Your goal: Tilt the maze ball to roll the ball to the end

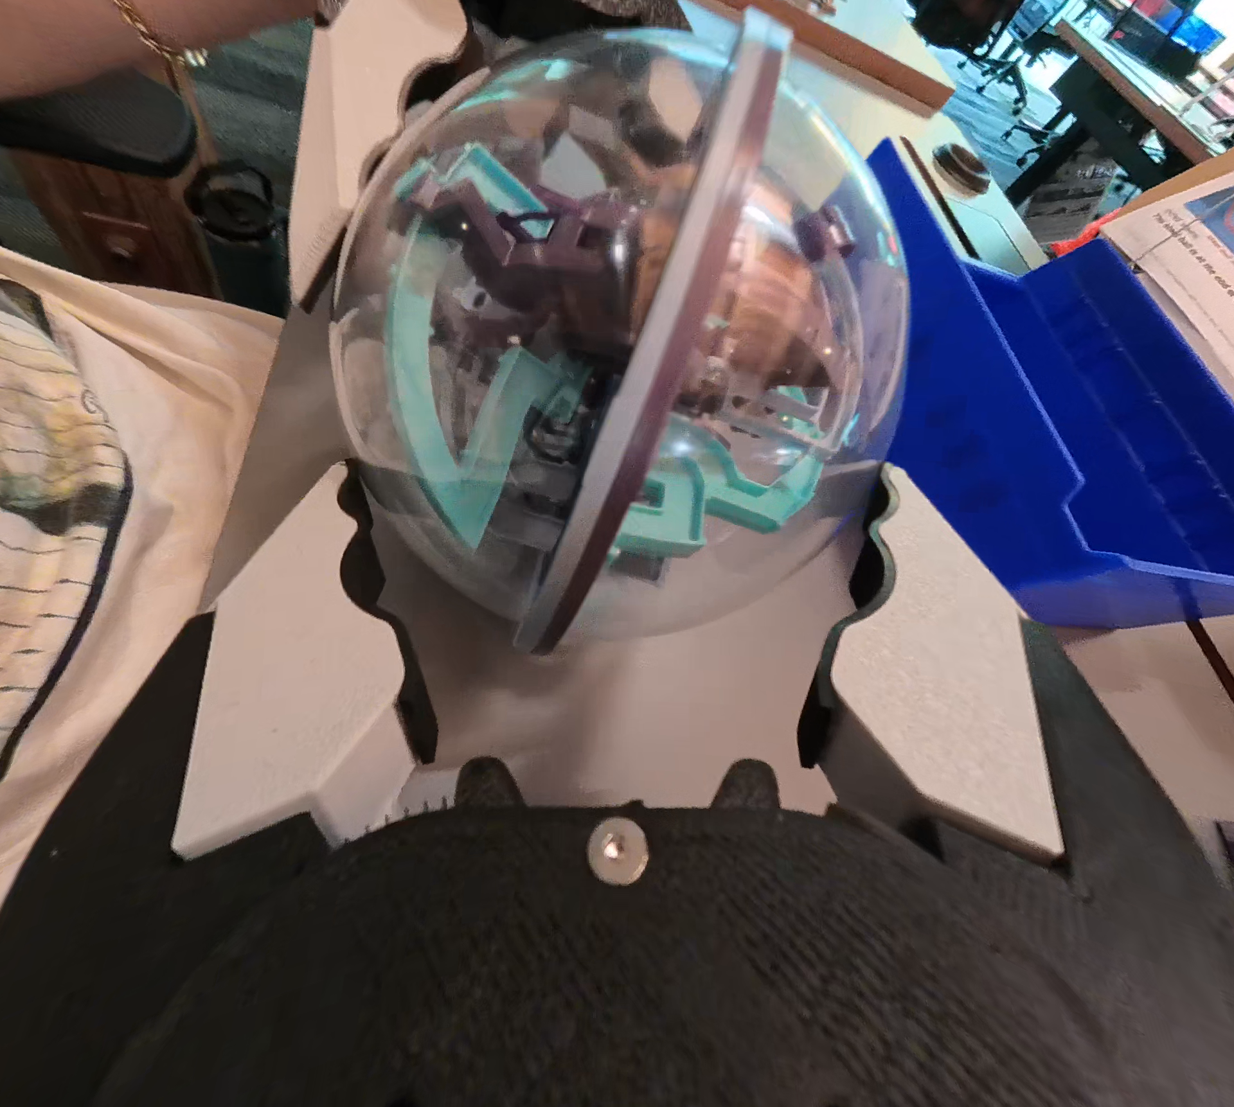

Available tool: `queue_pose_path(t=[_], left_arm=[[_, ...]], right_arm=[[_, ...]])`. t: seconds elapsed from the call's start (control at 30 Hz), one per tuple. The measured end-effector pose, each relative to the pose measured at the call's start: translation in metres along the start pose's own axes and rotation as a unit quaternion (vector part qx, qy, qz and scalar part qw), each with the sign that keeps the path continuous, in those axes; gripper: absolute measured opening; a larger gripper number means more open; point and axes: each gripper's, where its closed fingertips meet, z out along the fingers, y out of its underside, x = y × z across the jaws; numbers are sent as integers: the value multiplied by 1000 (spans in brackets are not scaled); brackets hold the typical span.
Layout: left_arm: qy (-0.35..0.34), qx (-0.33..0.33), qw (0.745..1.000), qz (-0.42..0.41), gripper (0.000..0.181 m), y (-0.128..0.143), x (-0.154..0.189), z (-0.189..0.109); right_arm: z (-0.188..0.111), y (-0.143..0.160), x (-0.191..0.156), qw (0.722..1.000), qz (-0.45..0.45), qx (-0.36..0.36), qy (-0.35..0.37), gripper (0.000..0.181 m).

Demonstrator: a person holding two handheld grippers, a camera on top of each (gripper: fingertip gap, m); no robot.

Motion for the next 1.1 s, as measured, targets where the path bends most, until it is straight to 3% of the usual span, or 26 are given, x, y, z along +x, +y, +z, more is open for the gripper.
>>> queue_pose_path(t=[0.13, 0.47, 0.67, 1.1], left_arm=[[-16, -24, 999, 44, 157, 4, 0, 1], [-39, 6, 996, 86, 157, -11, -1, 6], [-36, 5, 993, 116, 157, -11, 2, 6], [-66, -16, 980, 185, 157, -10, -3, 4]], right_arm=[[-2, -5, -2, 1000, 0, 5, -4, 142], [0, 12, 1, 999, 26, -17, -9, 148], [-9, 7, -3, 998, 58, 0, -31, 140], [-3, 16, -1, 999, 23, -21, -12, 141]])
